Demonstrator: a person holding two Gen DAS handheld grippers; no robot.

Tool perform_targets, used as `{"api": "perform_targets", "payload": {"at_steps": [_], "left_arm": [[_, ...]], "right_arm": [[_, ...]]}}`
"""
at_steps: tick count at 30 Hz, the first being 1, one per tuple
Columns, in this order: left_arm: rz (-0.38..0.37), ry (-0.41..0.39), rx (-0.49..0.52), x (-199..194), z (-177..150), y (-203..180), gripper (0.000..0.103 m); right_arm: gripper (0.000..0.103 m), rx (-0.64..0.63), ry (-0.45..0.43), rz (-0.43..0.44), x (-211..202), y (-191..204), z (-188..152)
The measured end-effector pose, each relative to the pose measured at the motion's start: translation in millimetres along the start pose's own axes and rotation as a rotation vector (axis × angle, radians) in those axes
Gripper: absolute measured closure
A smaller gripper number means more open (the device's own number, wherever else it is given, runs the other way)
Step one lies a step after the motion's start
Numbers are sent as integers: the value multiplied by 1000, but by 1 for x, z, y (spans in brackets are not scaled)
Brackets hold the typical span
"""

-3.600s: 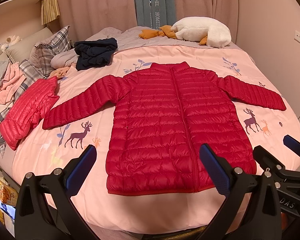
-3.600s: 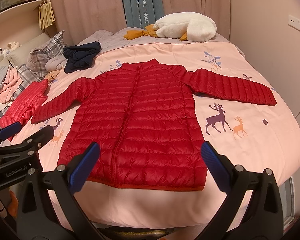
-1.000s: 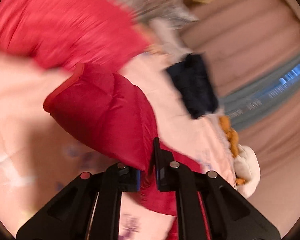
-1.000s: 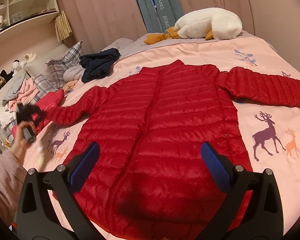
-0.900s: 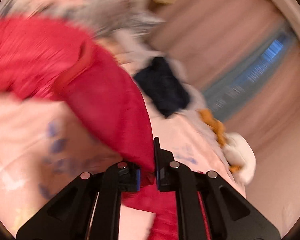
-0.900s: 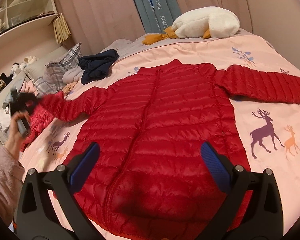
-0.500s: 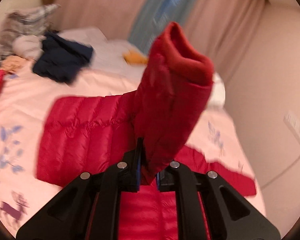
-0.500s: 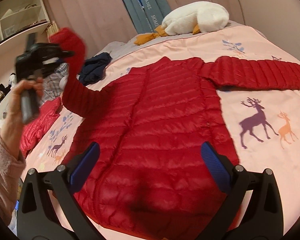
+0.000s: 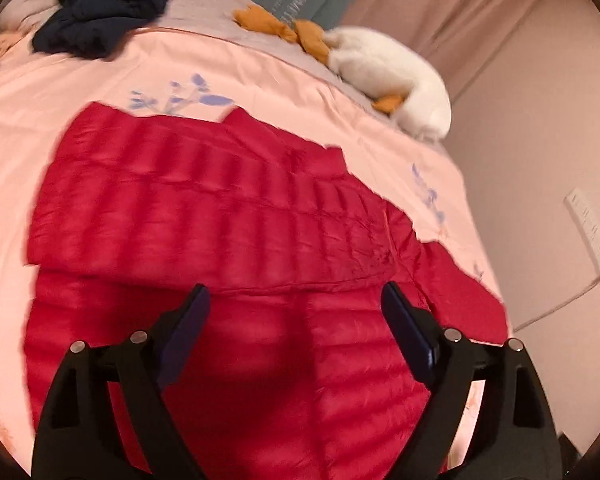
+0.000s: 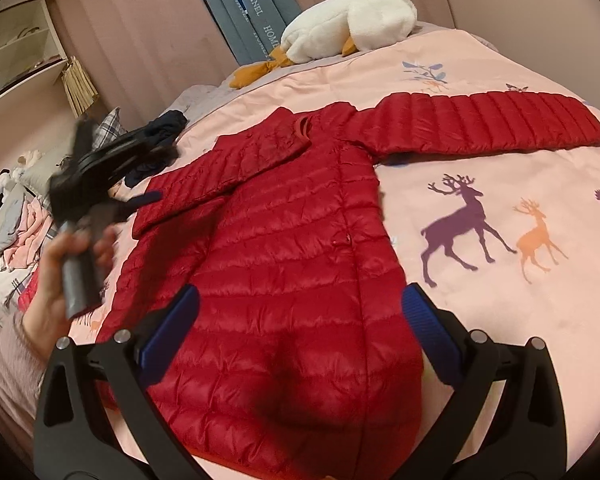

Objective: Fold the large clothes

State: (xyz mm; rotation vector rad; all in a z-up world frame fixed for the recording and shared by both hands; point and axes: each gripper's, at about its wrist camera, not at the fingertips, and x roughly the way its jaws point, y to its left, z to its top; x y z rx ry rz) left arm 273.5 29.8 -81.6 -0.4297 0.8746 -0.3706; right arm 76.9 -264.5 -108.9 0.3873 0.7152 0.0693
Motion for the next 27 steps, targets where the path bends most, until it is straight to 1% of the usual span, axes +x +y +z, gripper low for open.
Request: {"api": "perform_targets", "payload": {"at_steps": [2, 3, 4, 5, 7, 8, 11, 12, 14, 15, 16, 17, 18, 19, 20, 21, 22, 23, 24, 25, 26, 27], "left_arm": [[-28, -11, -70, -16, -1, 33, 14], [-52, -10, -128, -24, -2, 56, 14], [-64, -8, -163, -22, 0, 71, 14], [-86, -11, -225, -27, -2, 91, 14], [-123, -7, -297, -27, -3, 115, 14], [-163, -1, -345, -25, -6, 128, 14], [-259, 23, -418, -9, -7, 144, 14], [-277, 28, -433, -4, -7, 145, 14], [-310, 27, -466, 10, -3, 150, 14], [-314, 19, -479, 14, 0, 150, 14], [-318, 8, -489, 17, 2, 152, 14], [-318, -15, -502, 19, 6, 153, 14], [-314, -33, -512, 18, 10, 156, 14], [-296, -58, -518, 18, 13, 158, 14], [-258, -84, -525, 18, 16, 161, 14], [-237, -96, -533, 20, 19, 164, 14], [-213, -107, -545, 21, 20, 168, 14], [-196, -118, -553, 19, 21, 172, 15], [-184, -134, -557, 19, 22, 174, 20], [-180, -139, -556, 17, 22, 177, 22], [-172, -143, -550, 16, 21, 177, 24], [-167, -146, -543, 16, 22, 176, 25]], "right_arm": [[2, 0, 8, 23, 8, 1, 12], [2, 2, 15, 44, 15, 3, 21], [2, 4, 24, 61, 23, 4, 30], [2, 4, 37, 71, 33, 5, 39], [2, -8, 71, 77, 61, 8, 63], [2, -11, 82, 76, 72, 10, 71], [2, -15, 136, 94, 124, 16, 108], [2, -12, 142, 94, 135, 17, 116], [2, -1, 128, 71, 161, 17, 136], [3, 14, 122, 53, 180, 17, 149], [15, 34, 116, 39, 191, 15, 156], [20, 59, 120, 32, 200, 12, 161], [28, 98, 137, 40, 214, 9, 167], [36, 112, 144, 44, 224, 8, 171], [40, 102, 149, 14, 235, 9, 173], [48, 88, 155, -13, 241, 10, 173], [62, 63, 169, -35, 249, 11, 171], [70, 42, 178, -34, 253, 12, 170], [81, 3, 186, -43, 255, 15, 166], [87, -37, 190, -57, 253, 19, 163], [88, -78, 198, -59, 248, 23, 157], [90, -88, 203, -53, 242, 24, 154]]}}
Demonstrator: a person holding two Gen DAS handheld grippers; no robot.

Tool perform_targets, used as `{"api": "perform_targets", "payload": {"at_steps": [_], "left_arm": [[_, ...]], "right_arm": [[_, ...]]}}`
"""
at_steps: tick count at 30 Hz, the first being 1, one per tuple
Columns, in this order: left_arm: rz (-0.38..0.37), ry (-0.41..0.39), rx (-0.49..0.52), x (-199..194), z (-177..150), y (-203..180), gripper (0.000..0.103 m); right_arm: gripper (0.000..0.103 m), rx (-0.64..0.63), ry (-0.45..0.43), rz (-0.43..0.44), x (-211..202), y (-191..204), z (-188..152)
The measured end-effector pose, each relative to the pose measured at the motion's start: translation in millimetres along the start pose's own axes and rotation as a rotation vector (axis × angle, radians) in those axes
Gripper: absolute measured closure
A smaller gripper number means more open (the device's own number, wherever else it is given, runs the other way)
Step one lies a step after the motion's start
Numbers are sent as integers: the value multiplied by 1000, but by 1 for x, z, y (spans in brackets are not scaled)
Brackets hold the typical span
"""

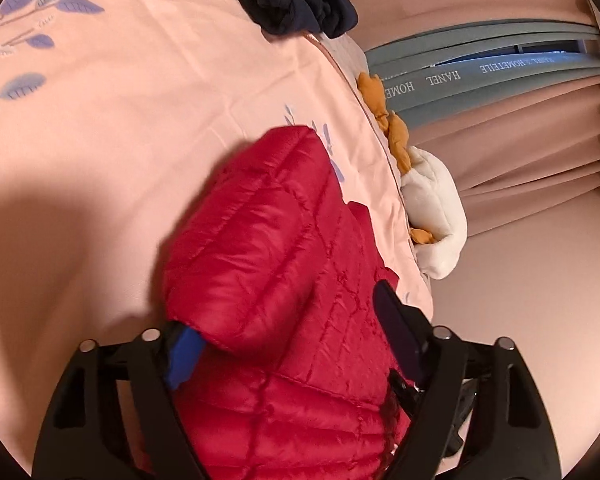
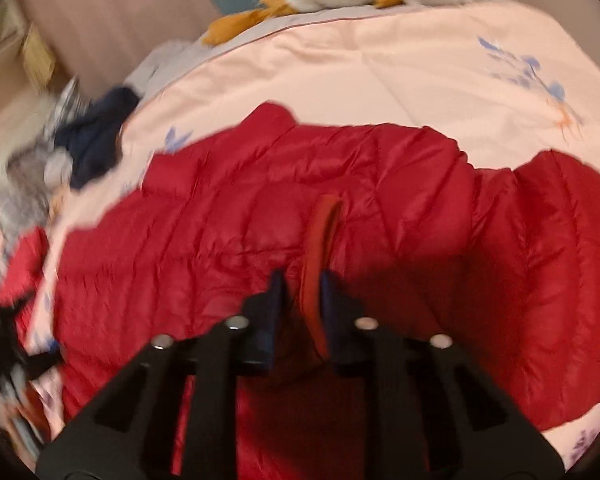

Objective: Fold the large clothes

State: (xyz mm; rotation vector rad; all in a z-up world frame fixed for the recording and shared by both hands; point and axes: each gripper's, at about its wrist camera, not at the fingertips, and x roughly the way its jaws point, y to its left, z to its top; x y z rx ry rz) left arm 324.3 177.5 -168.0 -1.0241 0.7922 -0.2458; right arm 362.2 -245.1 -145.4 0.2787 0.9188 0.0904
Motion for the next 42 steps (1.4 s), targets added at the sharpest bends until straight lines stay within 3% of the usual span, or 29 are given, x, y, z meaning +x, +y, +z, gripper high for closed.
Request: {"api": "perform_targets", "payload": {"at_steps": [2, 5, 8, 10, 13, 17, 19, 21, 25, 27, 29, 34, 35, 37, 42], "left_arm": [[19, -3, 33, -2, -1, -3, 25], [41, 30, 57, 0, -1, -4, 25], [117, 82, 111, 3, -10, -12, 25], [177, 106, 173, -7, -17, -15, 24], [260, 76, 302, -33, -24, -25, 24], [304, 0, 448, -46, -22, -53, 24], [294, -1, 496, -36, -22, -67, 24], [334, -7, 569, -14, -26, -80, 24], [441, 65, 630, 29, -40, -77, 24], [538, 140, 666, 53, -51, -65, 24], [569, 131, 705, 57, -58, -62, 23], [534, 139, 608, 40, -47, -64, 23], [514, 133, 587, 31, -47, -65, 22], [466, 117, 577, 10, -53, -69, 15], [360, 95, 577, -63, -88, -64, 14]], "right_arm": [[91, -15, 8, 5, -14, -1, -10], [87, -120, 1, -100, -20, -1, -23], [81, -88, 20, -88, -16, -10, -20], [63, -76, -7, -108, -29, -9, -17], [46, -179, -122, -135, -61, 9, -24], [46, -288, -156, -92, -69, 33, -31], [46, -305, -141, -68, -60, 45, -32], [46, -309, -116, -72, -46, 52, -33], [47, -296, -4, -123, -7, 55, -45], [46, -301, -4, -132, 1, 54, -50], [46, -297, -2, -139, 4, 55, -51], [45, -211, -26, -59, -16, 43, -48], [43, -177, -60, -9, -33, 37, -50], [28, -133, -128, 65, -66, 21, -58], [23, 43, -190, 44, -132, -51, -96]]}}
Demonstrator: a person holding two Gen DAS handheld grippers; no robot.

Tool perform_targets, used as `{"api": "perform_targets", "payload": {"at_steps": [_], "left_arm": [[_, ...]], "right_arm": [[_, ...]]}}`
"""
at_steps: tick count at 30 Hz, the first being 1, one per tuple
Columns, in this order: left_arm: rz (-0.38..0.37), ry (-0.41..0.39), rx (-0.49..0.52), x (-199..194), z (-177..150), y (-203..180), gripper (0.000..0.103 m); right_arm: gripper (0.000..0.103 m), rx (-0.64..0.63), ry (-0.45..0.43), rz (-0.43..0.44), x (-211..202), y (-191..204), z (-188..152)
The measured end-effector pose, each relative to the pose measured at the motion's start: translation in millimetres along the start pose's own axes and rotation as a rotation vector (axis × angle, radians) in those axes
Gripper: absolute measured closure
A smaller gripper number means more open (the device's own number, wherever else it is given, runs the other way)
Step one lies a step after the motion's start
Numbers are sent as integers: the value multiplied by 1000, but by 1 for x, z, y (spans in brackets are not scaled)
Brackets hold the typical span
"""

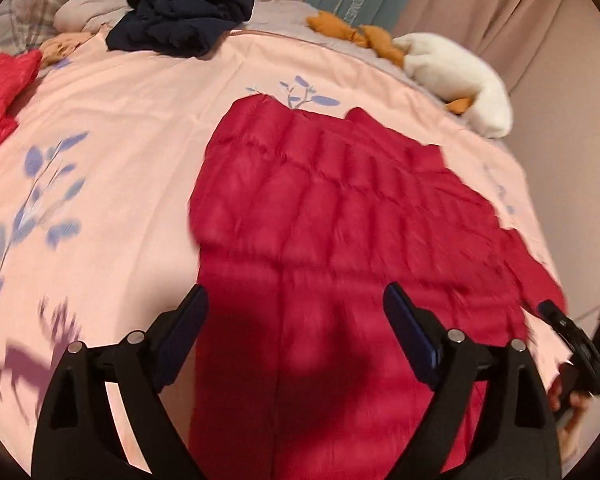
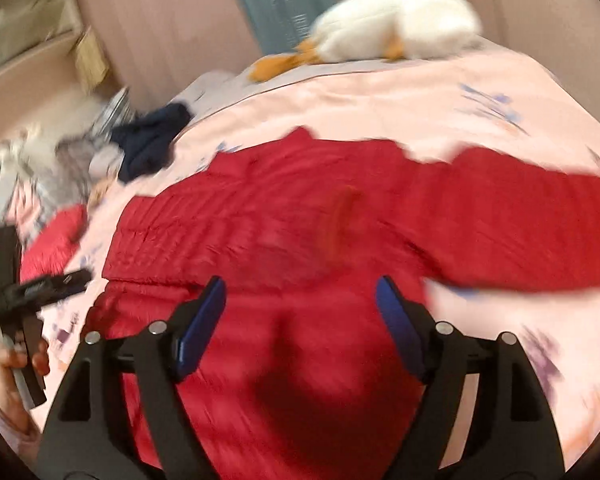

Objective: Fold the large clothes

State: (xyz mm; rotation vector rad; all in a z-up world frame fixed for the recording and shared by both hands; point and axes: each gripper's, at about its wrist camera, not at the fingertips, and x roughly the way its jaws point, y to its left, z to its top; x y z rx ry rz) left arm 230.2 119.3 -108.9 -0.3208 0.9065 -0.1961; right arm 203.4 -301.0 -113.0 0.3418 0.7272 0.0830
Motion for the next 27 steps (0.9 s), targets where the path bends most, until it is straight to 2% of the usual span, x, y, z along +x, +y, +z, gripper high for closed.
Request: {"api": "perform_targets", "payload": {"at_steps": [2, 3, 6, 9, 13, 18, 25, 27], "left_arm": [[-45, -5, -22, -22, -25, 9, 11], [-51, -9, -37, -33, -38, 14, 3], [-56, -22, -80, -56, -71, 25, 2], [-48, -8, -130, -71, -93, 33, 2], [-88, -12, -168, -80, -94, 23, 2], [-152, -31, -103, -93, -88, -16, 2], [-148, -29, -23, -97, -86, -49, 2], [-141, -27, -12, -95, -85, -56, 2]], "right_arm": [[23, 87, -13, -62, -29, -40, -18], [23, 116, -18, -82, -39, -53, -25], [23, 233, -44, -169, -75, -101, -47], [21, 355, -93, -179, -103, -143, -58], [21, 527, -140, -146, -113, -187, -62], [21, 703, -198, -65, -102, -221, -61], [21, 770, -241, -39, -89, -252, -35], [24, 801, -245, -38, -82, -262, -30]]}}
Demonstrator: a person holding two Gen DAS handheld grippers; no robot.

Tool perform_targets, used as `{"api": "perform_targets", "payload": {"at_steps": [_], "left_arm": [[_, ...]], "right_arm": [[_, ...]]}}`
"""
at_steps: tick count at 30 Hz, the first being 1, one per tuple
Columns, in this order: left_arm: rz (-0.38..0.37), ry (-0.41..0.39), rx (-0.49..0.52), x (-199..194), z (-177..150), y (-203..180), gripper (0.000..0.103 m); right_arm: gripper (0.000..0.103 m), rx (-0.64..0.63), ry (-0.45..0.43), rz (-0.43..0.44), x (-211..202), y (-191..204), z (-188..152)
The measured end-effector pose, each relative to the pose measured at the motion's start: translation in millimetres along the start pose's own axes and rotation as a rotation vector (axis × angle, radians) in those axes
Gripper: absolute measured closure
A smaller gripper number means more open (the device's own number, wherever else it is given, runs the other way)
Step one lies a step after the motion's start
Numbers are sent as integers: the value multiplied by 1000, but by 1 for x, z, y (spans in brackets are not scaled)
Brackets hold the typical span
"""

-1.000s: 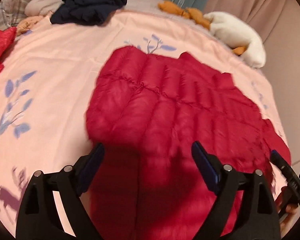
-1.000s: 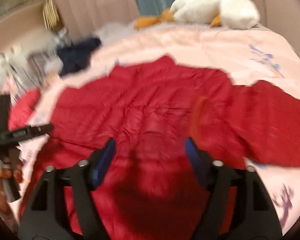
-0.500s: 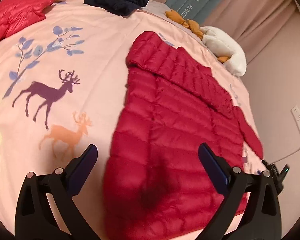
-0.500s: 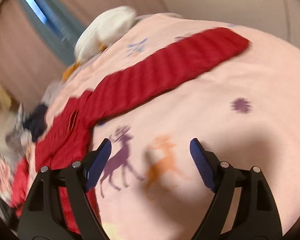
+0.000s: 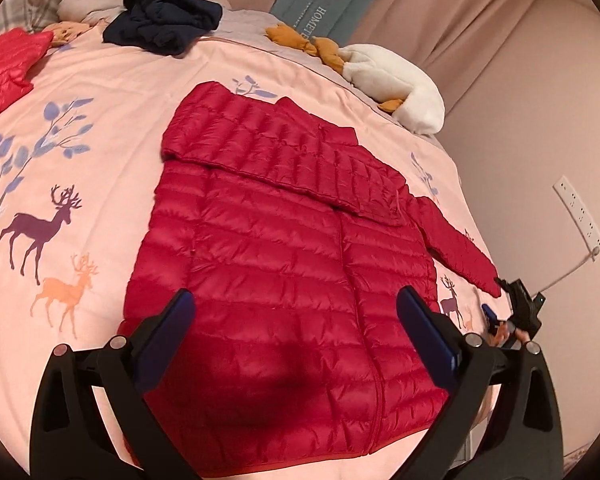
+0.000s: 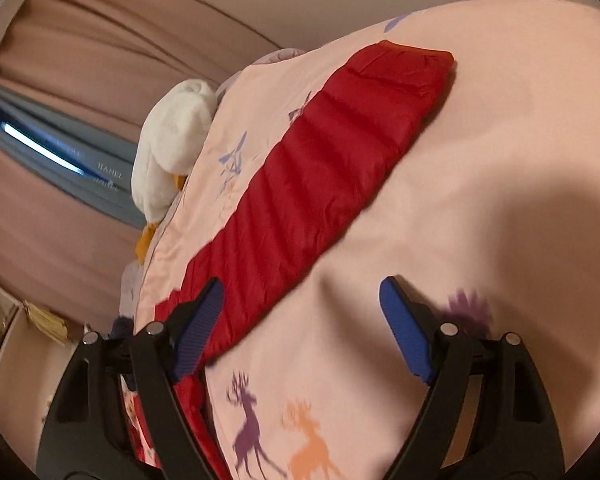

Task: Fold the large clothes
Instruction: 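Grasp the other sleeve cuff with the right tool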

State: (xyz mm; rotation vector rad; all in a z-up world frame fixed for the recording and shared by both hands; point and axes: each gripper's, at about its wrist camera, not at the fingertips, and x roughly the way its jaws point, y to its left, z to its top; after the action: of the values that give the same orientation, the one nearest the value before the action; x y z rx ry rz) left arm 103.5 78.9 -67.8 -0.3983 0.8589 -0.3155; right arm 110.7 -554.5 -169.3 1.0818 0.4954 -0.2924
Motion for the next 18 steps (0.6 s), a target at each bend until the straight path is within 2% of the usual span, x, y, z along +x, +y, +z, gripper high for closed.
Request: {"api": "perform_targets", "payload": {"at_steps": [8, 11, 14, 16, 18], "left_arm": [[4, 23, 34, 16, 3, -21, 2], [3, 26, 38, 20, 3, -26, 2], [1, 32, 37, 24, 1, -30, 2], [3, 36, 37, 26, 0, -31, 2], [6, 40, 35, 28, -1, -32, 2]], "right_arm": [[30, 126, -77, 44, 23, -15, 30], [40, 170, -110, 48, 29, -20, 35], [58, 178, -120, 25, 33, -24, 36], [80, 186, -119, 2, 35, -29, 38], [92, 202, -116, 1, 35, -39, 38]]}}
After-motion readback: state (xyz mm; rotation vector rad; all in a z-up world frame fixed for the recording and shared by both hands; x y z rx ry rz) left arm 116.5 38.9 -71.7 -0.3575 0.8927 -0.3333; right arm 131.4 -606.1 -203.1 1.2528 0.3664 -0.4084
